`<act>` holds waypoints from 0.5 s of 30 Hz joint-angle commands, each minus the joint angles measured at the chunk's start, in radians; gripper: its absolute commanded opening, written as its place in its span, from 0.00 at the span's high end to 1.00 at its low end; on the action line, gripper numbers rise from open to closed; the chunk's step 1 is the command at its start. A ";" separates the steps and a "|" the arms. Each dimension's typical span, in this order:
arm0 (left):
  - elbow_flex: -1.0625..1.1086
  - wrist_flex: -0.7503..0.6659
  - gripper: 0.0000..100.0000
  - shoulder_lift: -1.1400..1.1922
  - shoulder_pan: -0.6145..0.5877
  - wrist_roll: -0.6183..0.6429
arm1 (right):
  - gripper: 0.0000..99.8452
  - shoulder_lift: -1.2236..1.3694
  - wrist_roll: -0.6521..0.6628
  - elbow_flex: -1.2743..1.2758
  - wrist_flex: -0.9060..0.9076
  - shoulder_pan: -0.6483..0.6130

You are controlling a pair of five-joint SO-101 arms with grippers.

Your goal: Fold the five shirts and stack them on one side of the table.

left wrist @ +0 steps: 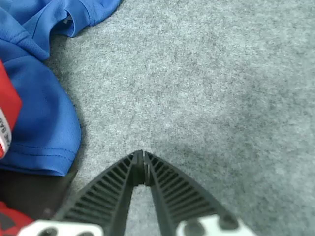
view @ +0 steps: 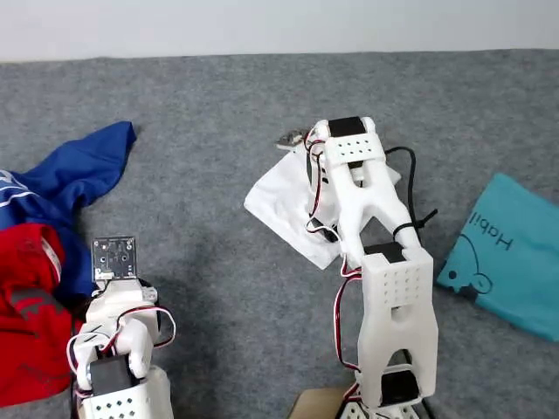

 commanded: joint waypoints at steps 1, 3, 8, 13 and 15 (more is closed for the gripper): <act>-0.004 0.006 0.99 -0.003 -0.005 0.009 | 0.99 -0.015 0.012 -0.005 0.042 0.007; -0.004 0.006 0.99 -0.003 -0.005 0.009 | 0.99 -0.008 0.012 0.006 0.044 0.012; -0.004 0.006 0.99 -0.003 -0.005 0.009 | 0.99 -0.007 0.012 0.069 0.041 -0.001; -0.004 0.006 0.99 -0.003 -0.005 0.009 | 0.99 -0.013 0.014 0.069 0.039 -0.004; -0.004 0.006 0.99 -0.003 -0.005 0.009 | 0.99 -0.031 0.035 0.055 0.041 -0.005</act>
